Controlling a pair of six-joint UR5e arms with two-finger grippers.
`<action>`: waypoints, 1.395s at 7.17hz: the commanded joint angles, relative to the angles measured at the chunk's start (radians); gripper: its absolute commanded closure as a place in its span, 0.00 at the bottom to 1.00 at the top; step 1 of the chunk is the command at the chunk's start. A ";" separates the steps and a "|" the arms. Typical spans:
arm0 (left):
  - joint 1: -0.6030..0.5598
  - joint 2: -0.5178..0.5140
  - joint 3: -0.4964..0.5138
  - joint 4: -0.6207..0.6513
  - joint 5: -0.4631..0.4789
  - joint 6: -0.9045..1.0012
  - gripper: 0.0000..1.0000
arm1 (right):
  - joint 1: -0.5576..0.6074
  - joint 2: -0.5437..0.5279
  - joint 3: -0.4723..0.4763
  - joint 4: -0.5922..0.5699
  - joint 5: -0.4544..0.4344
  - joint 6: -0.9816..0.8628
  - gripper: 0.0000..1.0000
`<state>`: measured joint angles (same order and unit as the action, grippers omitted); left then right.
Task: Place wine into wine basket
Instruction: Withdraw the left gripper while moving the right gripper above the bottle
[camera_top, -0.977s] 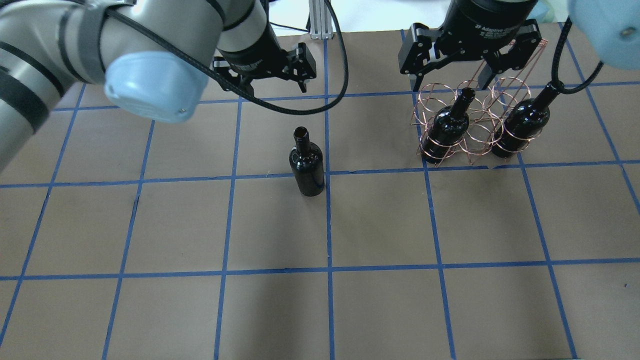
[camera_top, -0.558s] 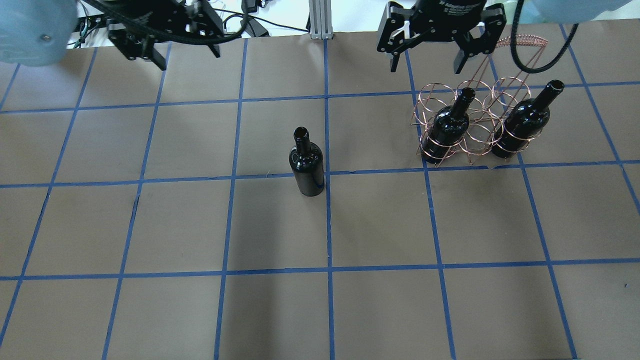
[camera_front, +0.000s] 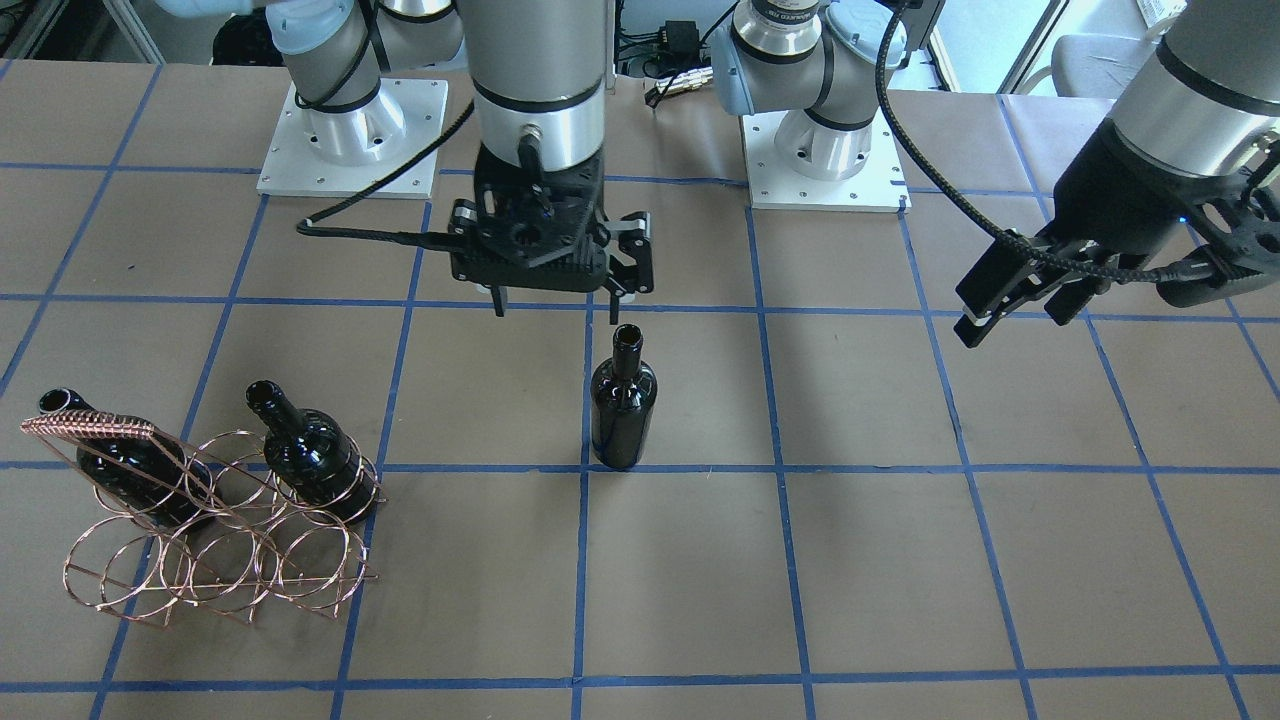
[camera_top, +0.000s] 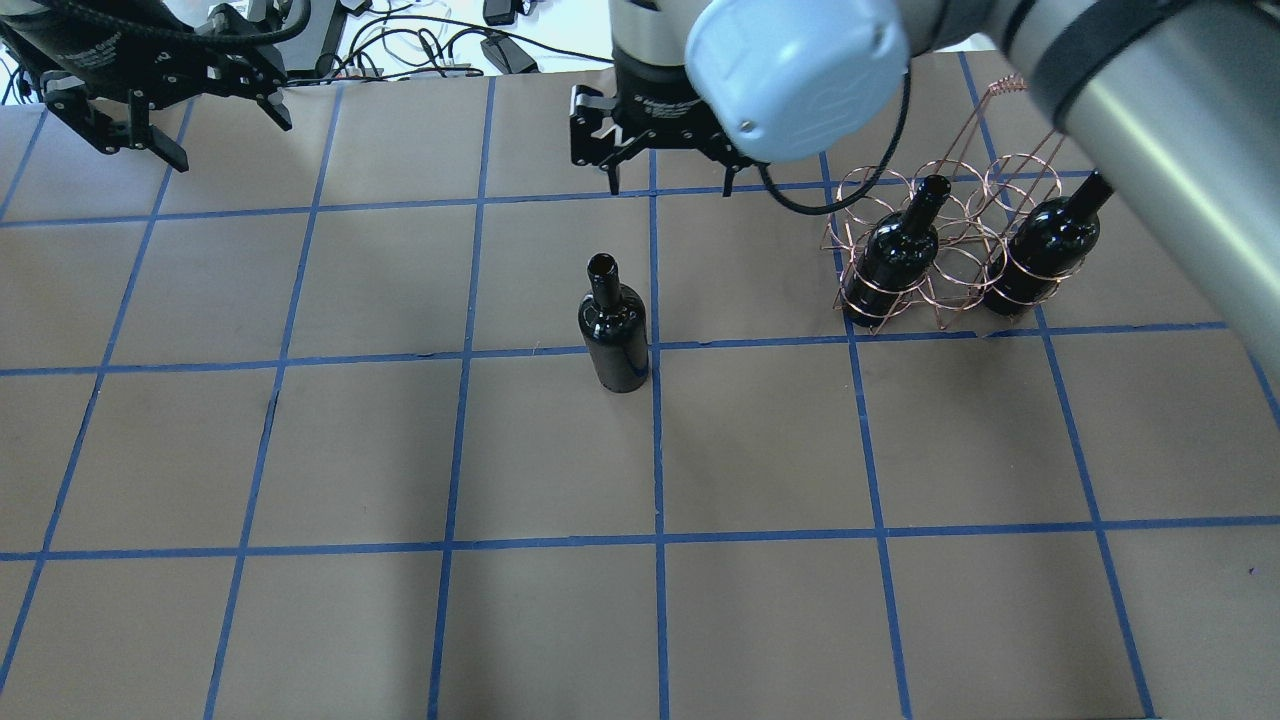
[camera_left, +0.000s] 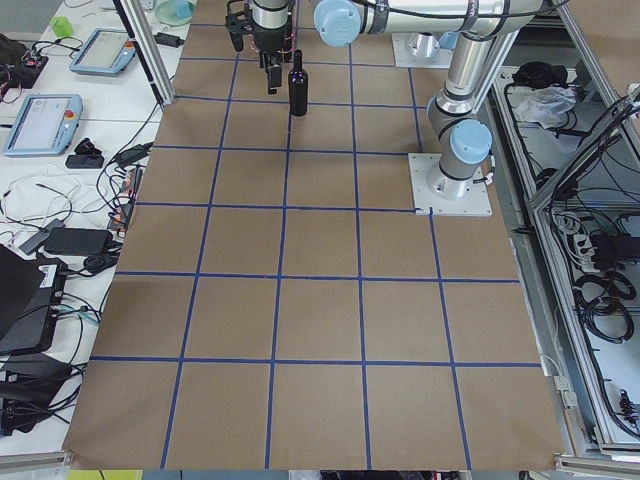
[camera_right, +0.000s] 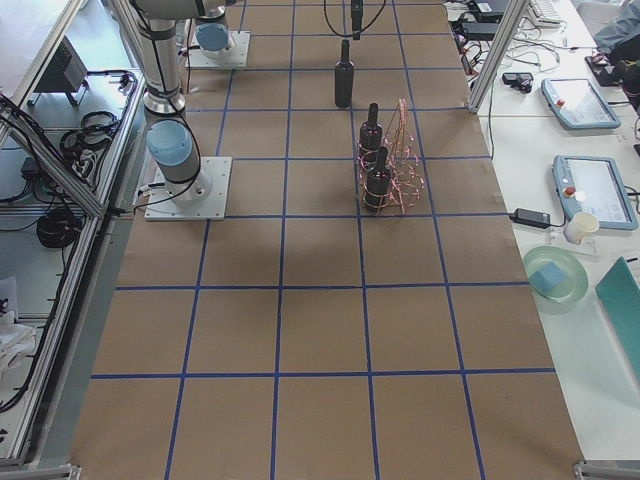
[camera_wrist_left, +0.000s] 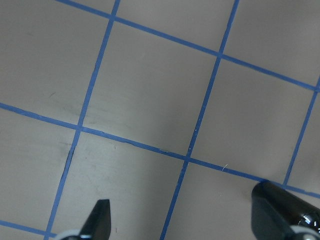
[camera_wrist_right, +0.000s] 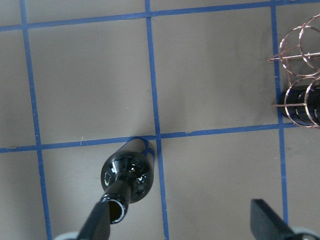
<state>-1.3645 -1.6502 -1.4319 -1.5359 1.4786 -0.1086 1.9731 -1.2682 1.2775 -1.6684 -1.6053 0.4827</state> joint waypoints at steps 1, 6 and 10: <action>0.007 0.036 -0.024 -0.048 0.040 0.126 0.00 | 0.041 0.059 -0.003 -0.043 0.030 0.056 0.06; 0.004 0.093 -0.022 -0.119 0.061 0.147 0.00 | 0.041 0.113 0.066 -0.040 0.081 0.042 0.11; 0.007 0.095 -0.022 -0.135 0.085 0.147 0.00 | 0.041 0.112 0.082 -0.065 0.091 0.030 0.52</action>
<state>-1.3575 -1.5568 -1.4542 -1.6650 1.5620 0.0383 2.0141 -1.1578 1.3590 -1.7248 -1.5189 0.5135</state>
